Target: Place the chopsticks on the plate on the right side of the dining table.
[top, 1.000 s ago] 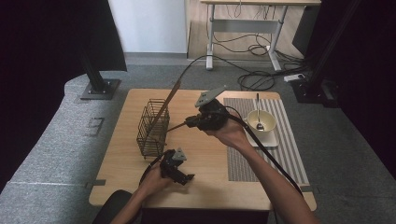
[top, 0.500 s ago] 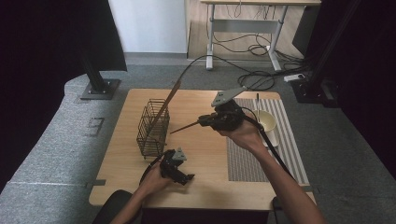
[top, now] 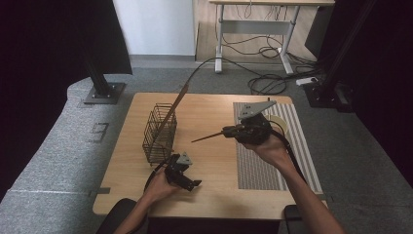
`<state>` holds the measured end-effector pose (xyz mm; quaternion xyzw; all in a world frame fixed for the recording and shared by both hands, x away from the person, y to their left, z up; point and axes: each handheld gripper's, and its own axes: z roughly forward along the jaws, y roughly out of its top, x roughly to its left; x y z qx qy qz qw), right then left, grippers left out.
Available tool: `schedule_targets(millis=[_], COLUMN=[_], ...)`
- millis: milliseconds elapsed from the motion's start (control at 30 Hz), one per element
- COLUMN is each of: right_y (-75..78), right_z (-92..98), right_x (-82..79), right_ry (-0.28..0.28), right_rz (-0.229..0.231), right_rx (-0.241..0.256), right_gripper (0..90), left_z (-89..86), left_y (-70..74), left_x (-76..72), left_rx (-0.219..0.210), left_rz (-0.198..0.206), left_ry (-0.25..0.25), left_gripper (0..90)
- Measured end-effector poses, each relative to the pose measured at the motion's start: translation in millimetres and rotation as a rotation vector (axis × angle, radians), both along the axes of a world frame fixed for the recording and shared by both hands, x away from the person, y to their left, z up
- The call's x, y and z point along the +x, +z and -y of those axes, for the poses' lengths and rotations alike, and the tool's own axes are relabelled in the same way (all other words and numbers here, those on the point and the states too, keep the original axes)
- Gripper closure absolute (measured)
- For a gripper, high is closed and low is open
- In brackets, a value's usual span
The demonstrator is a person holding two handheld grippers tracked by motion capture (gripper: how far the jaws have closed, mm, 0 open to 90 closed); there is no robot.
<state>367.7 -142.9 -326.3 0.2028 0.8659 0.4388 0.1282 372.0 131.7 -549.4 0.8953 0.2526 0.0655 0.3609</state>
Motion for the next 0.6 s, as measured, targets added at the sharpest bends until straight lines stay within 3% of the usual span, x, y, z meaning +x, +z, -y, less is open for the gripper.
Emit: schedule_targets(millis=[367, 600], right_y=[-23.1, -39.8], right_z=[12.9, 16.7], right_x=[-15.9, -26.1], right_ry=[0.007, 0.018], right_rz=[-0.008, -0.023], right_rx=[-0.016, -0.017], right_gripper=[82.5, 82.5], left_z=[-4.8, -5.2], left_y=[14.7, 19.5], left_x=[-7.9, -11.5], left_rx=[-0.054, -0.077], left_rz=[0.079, 0.113], left_ry=[-0.028, -0.044], left_gripper=[13.3, 16.8])
